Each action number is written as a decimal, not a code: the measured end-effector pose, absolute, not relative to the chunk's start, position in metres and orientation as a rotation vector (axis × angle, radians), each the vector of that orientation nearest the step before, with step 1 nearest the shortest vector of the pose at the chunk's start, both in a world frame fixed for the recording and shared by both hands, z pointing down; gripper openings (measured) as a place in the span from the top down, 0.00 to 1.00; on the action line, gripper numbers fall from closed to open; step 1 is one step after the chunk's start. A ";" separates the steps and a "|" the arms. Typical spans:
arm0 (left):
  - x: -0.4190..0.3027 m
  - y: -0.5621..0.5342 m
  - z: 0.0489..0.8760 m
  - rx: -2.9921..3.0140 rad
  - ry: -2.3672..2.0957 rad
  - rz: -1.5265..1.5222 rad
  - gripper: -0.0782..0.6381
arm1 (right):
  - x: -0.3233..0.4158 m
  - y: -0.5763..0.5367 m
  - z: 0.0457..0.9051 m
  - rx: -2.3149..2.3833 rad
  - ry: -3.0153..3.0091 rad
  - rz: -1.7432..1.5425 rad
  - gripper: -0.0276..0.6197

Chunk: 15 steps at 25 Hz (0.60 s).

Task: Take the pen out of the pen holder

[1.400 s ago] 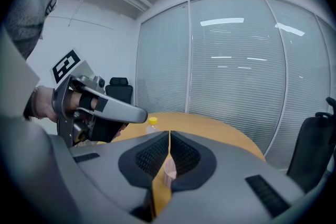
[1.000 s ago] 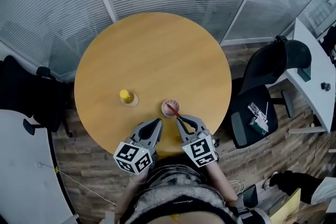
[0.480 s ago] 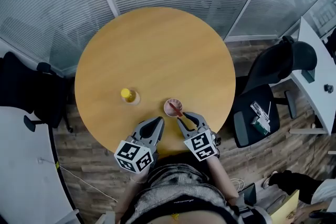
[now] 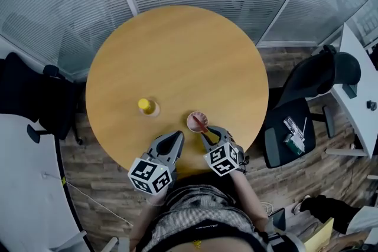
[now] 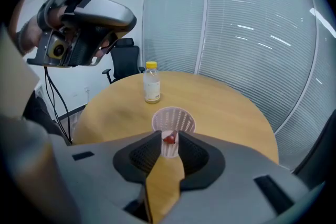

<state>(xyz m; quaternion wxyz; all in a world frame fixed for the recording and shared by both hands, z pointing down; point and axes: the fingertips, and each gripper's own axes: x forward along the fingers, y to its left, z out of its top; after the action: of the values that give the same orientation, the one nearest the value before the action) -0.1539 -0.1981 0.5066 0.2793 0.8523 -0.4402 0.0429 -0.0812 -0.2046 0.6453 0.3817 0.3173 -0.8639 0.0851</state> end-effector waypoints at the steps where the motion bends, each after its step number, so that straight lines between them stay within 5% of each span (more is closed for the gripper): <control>1: -0.154 -0.198 0.507 2.284 -1.182 0.116 0.88 | -0.081 -0.205 0.647 0.805 -2.199 0.212 0.79; 15: -0.151 -0.200 0.509 2.285 -1.159 0.119 0.88 | -0.082 -0.206 0.645 0.822 -2.214 0.197 0.84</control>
<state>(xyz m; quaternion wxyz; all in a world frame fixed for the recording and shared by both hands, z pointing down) -0.1506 -0.1996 0.5093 0.2843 0.8542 -0.4331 0.0445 -0.0820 -0.2064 0.6453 0.3764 0.3212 -0.8656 0.0769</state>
